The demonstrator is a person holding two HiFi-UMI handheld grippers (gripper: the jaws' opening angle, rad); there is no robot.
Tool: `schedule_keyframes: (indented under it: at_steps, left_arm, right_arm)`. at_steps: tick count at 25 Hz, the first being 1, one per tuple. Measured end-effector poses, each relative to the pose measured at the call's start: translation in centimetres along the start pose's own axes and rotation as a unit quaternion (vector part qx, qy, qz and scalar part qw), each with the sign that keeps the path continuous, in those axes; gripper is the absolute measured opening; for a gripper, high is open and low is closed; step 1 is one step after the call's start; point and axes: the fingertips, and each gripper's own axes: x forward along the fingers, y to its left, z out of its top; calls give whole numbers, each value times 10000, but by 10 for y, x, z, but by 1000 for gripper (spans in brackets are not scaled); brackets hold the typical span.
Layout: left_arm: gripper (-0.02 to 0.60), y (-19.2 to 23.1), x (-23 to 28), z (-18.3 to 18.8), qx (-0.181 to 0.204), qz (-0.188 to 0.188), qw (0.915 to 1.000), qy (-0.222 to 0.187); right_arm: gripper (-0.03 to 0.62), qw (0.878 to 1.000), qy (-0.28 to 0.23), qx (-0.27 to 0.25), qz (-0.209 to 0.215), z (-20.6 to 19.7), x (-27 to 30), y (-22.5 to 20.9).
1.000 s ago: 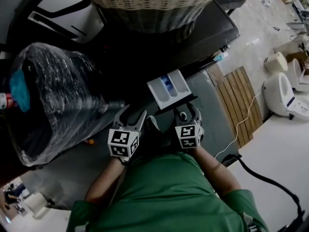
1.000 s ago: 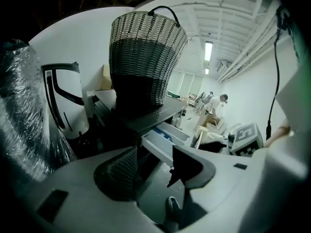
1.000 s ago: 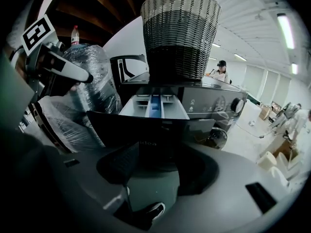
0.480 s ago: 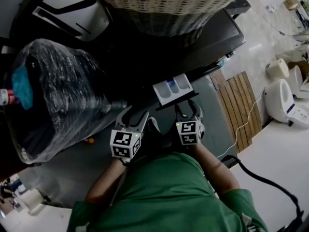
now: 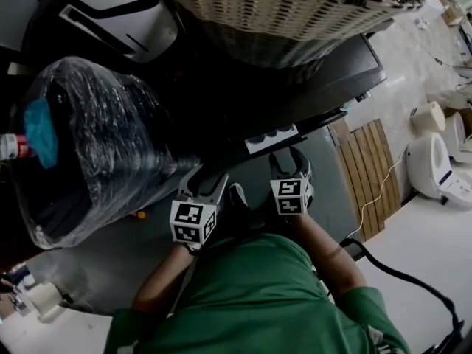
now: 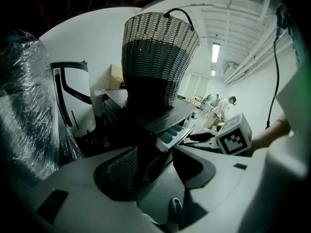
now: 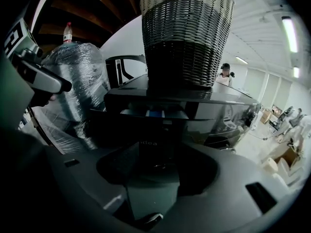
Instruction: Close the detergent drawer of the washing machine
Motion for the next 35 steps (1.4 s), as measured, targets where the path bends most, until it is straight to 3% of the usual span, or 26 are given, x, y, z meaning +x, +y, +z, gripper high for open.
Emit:
schedule_keyframes:
  at_steps: [15,35]
  left_arm:
    - [233,22,7,8,-148,155,9998,-12]
    - [233,35,14,16,-175,210,9996,-26]
  right_arm:
    - [242,9999,-39,-65,85,33,33,2]
    - [249,9999,78,83,-61,37,40,2]
